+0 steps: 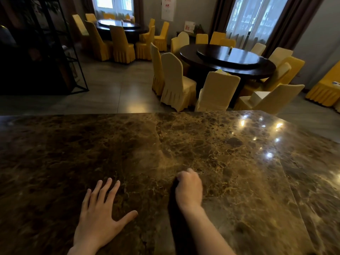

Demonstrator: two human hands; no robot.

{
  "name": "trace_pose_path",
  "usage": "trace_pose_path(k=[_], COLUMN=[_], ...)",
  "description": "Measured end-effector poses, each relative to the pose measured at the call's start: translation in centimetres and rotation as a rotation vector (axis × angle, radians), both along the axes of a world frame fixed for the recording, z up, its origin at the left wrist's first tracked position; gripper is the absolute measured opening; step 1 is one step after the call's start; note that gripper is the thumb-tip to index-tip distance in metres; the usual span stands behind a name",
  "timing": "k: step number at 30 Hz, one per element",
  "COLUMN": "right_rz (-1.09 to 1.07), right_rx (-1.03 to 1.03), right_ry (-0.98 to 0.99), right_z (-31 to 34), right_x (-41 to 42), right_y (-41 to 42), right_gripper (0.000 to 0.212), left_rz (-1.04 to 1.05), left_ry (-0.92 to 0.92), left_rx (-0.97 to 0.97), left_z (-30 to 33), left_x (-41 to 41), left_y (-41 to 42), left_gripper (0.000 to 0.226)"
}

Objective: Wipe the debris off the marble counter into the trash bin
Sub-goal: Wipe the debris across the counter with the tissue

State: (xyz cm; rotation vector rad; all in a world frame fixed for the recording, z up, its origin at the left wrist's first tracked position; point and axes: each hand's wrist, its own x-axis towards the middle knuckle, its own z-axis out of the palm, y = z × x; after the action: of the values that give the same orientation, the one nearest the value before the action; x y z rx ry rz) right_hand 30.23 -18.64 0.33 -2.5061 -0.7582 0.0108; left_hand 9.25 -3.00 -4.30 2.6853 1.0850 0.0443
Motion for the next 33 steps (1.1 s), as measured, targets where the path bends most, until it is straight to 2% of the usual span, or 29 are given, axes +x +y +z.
trace_pose_path(k=[5, 7, 8, 10, 13, 15, 18, 20, 22, 25, 28, 30, 33], right_rz=[0.465, 0.527, 0.465, 0.211, -0.121, -0.086, 0.248, 0.415, 0.325, -0.148, -0.433, -0.441, -0.170], right_rx=[-0.013, -0.035, -0.028, -0.044, 0.013, 0.008, -0.016, -0.001, 0.042, 0.051, 0.018, 0.013, 0.051], right_ry=[0.003, -0.023, -0.031, -0.010, -0.023, -0.048, -0.048, -0.083, -0.091, -0.037, 0.018, 0.007, -0.017], right_z=[-0.9, -1.3, -1.5, -1.4, -0.9, -0.8, -1.9, -2.4, -2.3, -1.5, -0.8, -1.0, -1.4], right_x=[-7.1, -6.4, -5.0, -0.8, 3.1, 0.9, -5.7, -6.6, -3.6, 3.7, 7.7, 6.4, 0.5], right_y=[3.8, 2.0, 0.7, -2.2, -4.4, -3.1, -1.6, -2.9, -5.7, -11.0, -14.1, -12.2, -6.4], right_gripper=[0.017, 0.020, 0.022, 0.026, 0.021, 0.021, 0.027, 0.028, 0.019, 0.024, 0.017, 0.018, 0.019], left_rz=[-0.015, -0.012, -0.009, -0.006, -0.006, 0.000, 0.001, -0.003, 0.001, 0.003, 0.007, 0.008, 0.002], left_ry=[0.038, 0.013, 0.002, -0.012, -0.013, -0.008, -0.002, 0.010, 0.015, 0.009, 0.018, 0.013, 0.017], left_rx=[0.008, 0.013, 0.009, 0.004, 0.003, 0.004, 0.005, 0.014, 0.021, 0.023, 0.020, 0.015, 0.029], left_z=[-0.3, -0.2, -0.2, -0.1, 0.2, 0.1, -0.1, -0.2, -0.2, -0.2, 0.0, 0.1, 0.0], left_x=[0.0, 0.0, -0.1, -0.1, -0.1, 0.0, 0.1, 0.1, 0.2, 0.1, 0.1, 0.1, -0.1], left_y=[0.4, 0.4, 0.3, 0.0, -0.1, 0.0, 0.2, 0.3, 0.2, 0.1, 0.0, -0.1, -0.1], left_gripper=[0.121, 0.121, 0.121, 0.121, 0.121, 0.121, 0.121, 0.121, 0.122, 0.122, 0.123, 0.122, 0.120])
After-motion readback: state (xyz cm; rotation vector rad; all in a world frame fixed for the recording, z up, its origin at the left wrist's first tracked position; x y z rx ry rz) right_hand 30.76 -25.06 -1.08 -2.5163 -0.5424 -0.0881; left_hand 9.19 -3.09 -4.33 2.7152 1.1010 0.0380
